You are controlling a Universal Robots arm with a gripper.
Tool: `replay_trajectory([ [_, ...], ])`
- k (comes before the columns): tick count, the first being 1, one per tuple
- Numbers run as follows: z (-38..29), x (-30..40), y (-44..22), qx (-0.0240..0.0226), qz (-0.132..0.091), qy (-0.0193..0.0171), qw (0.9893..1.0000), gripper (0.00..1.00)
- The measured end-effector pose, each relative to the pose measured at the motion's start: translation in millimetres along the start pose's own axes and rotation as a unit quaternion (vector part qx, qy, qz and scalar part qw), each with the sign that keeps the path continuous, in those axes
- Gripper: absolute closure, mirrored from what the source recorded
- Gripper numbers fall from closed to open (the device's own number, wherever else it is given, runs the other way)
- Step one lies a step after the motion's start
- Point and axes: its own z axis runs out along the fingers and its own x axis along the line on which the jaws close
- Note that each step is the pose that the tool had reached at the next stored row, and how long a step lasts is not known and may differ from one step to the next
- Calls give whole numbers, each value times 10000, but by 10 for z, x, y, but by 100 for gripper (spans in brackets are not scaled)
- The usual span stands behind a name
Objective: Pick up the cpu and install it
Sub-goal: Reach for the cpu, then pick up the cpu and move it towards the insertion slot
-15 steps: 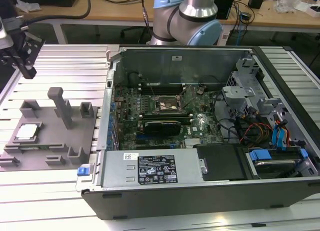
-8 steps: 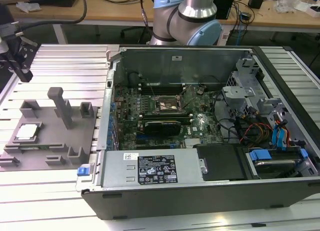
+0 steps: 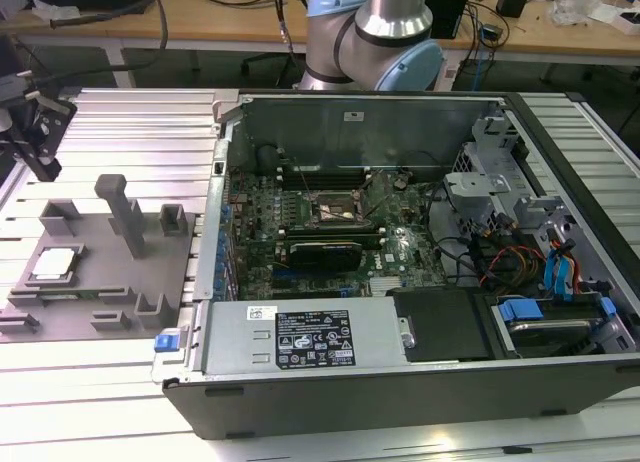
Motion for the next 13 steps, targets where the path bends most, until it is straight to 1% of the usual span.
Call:
replay_trajectory([
  [2, 37, 17, -39, 0, 0, 0, 10000, 89],
  [4, 54, 27, -56, 0, 0, -1, 10000, 89],
  [13, 66, 29, -60, 0, 0, 0, 10000, 89],
])
